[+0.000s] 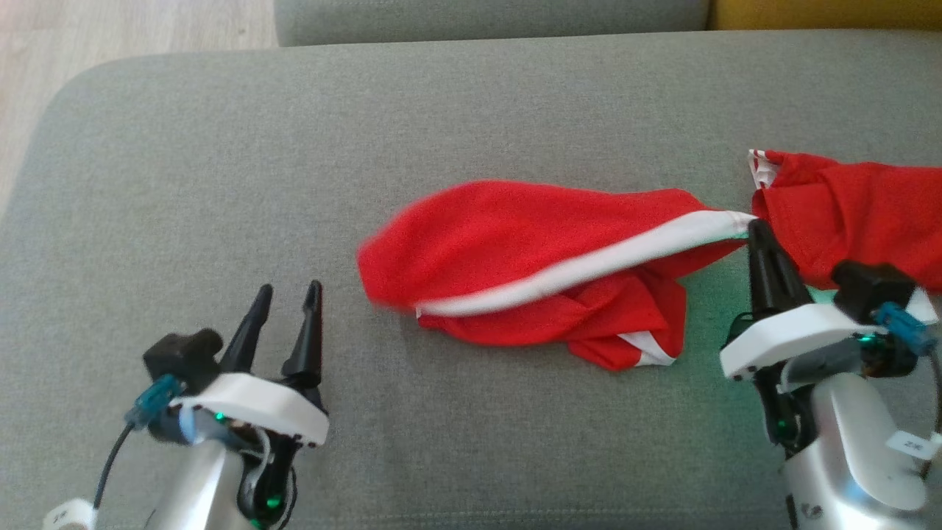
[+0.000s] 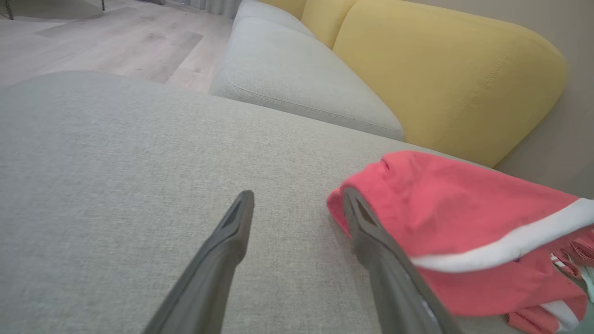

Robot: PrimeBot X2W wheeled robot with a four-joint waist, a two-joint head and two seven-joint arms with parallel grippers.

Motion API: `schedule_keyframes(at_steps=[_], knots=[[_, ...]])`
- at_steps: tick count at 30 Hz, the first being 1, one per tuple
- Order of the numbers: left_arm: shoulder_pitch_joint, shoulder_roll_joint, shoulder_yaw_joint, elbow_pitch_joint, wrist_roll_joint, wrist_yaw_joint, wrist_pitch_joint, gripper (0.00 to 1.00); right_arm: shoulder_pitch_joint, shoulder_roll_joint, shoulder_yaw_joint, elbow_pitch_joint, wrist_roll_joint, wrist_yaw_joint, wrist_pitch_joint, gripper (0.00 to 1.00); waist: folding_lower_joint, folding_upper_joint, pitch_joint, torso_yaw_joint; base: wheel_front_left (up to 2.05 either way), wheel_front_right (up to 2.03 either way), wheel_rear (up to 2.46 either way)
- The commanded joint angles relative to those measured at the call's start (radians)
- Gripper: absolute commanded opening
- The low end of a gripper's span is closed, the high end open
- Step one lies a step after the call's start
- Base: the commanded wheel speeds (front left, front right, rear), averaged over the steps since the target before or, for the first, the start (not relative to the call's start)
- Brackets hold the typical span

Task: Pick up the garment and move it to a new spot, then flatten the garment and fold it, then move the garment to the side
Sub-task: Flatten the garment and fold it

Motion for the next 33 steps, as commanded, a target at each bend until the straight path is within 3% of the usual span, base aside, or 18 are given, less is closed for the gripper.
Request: schedule_keyframes(at_steps=[1,7,20,25,33], knots=[[-0.060,0.011,0.021,-0.022,0.009,-0.008,-0.012,1.00,-0.033,-0.001,0.011,-0.042,-0.007,0.002,0.005,0.00,0.0000,0.0000,0.003,-0.002,0.00,0.00,0.00],[-0.078,0.027,-0.074,0.002,-0.006,-0.035,0.007,1.00,-0.026,-0.001,0.002,-0.068,0.000,0.002,0.036,0.00,0.0000,0.0000,0.013,-0.015,0.00,0.00,0.00],[-0.054,0.165,-0.310,0.004,-0.016,-0.041,0.005,1.00,-0.036,-0.001,0.037,-0.070,0.027,0.002,0.040,0.00,0.0000,0.0000,0.013,-0.010,0.00,0.00,0.00],[-0.088,0.174,-0.370,0.046,0.004,-0.041,0.009,1.00,-0.038,-0.001,0.045,-0.069,0.032,0.002,0.042,0.00,0.0000,0.0000,0.013,-0.012,0.00,0.00,0.00],[-0.171,0.141,-0.426,0.170,0.037,-0.037,0.008,1.00,-0.048,-0.001,0.067,-0.071,0.041,0.002,0.048,0.00,0.0000,0.0000,0.025,-0.037,0.00,0.00,0.00]])
